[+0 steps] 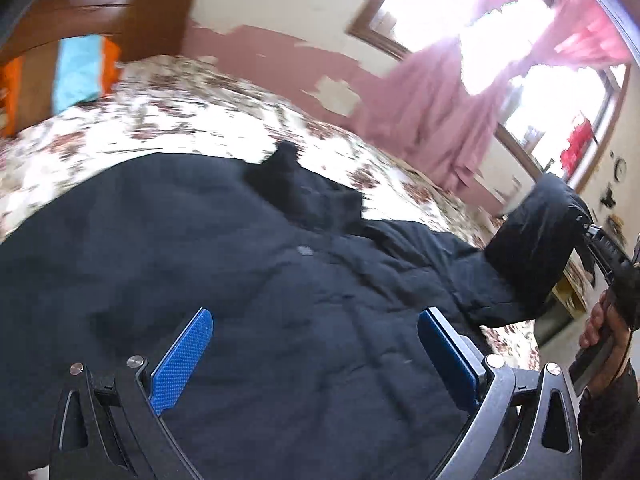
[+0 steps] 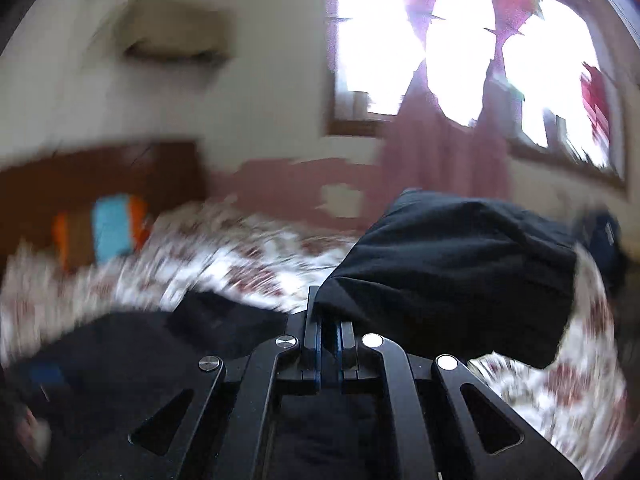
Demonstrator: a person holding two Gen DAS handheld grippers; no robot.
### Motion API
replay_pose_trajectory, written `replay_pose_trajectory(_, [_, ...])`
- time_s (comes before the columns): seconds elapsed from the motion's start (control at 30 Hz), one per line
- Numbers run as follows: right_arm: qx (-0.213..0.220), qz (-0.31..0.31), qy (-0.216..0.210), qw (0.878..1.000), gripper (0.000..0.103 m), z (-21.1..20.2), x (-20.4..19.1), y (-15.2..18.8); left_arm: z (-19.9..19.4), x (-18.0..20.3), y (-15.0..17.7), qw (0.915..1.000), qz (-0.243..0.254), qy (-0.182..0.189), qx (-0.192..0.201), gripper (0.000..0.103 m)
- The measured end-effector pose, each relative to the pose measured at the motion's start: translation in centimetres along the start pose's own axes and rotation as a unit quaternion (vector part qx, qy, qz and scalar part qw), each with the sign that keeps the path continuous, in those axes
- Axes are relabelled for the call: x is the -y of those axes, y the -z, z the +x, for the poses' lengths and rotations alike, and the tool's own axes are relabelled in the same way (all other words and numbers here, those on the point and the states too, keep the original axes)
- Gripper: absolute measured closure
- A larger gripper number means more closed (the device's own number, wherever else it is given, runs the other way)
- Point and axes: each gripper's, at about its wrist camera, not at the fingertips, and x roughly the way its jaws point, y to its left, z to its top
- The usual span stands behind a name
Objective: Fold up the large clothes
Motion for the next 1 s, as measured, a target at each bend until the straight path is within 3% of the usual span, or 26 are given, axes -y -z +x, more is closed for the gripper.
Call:
replay_pose_trajectory(0.07, [-0.019,-0.079,-0.020,0.996,0.098,0.4,-5.4,1.1,-1.4,-2.7,0.6,0.9998,-0.019,-0.002,0.009,0.001])
replay_pose_trajectory(0.2, [-0.066,-0.200,-0.057,0.976,0.098,1.0,-15.0,4.3,-2.7,-7.4,2.4,0.9979,-0.059,0.022,0.015,0.001])
replay_pose_trajectory(0.37, [-0.151,-0.269,-0.098,0.946,0.098,1.6,-22.7,10.5,-1.4,-11.0,3.8,0.9902,-0.088,0.106,0.024,0.001])
replay_pose_trajectory(0.47, [-0.210,-0.286,-0.109,0.929,0.096,2.7,-23.7,14.0,-0.2,-11.7,4.5,0.9878,-0.082,0.130,0.021,0.001])
replay_pose_trajectory(0.6, [-0.264,-0.280,-0.133,0.913,0.079,2.1,-23.3,16.5,1.6,-12.0,4.6,0.9832,-0.090,0.159,0.005,0.001])
replay_pose_trajectory(0.63, [-0.266,-0.273,-0.143,0.913,0.076,1.4,-23.1,16.6,2.0,-12.0,4.6,0.9809,-0.094,0.170,0.001,0.001])
replay_pose_trajectory(0.7, [-0.268,-0.263,-0.164,0.912,0.060,-0.7,-22.7,16.6,2.5,-12.0,4.4,0.9746,-0.103,0.199,-0.003,0.001])
replay_pose_trajectory(0.8, [-0.266,-0.259,-0.175,0.912,0.053,-3.7,-21.5,16.6,3.3,-11.9,4.4,0.9650,-0.115,0.235,-0.010,0.000])
replay_pose_trajectory(0.87, [-0.264,-0.257,-0.171,0.914,0.053,-6.0,-20.6,16.8,3.9,-11.6,4.6,0.9680,-0.109,0.225,-0.024,0.000])
replay_pose_trajectory(0.9, [-0.261,-0.253,-0.166,0.917,0.053,-6.4,-19.6,16.2,4.6,-11.3,4.7,0.9733,-0.101,0.203,-0.038,0.001])
replay_pose_trajectory(1.0, [-0.234,-0.235,-0.129,0.934,0.053,-8.4,-17.5,14.9,5.2,-10.6,5.1,0.9804,-0.090,0.170,-0.042,0.003])
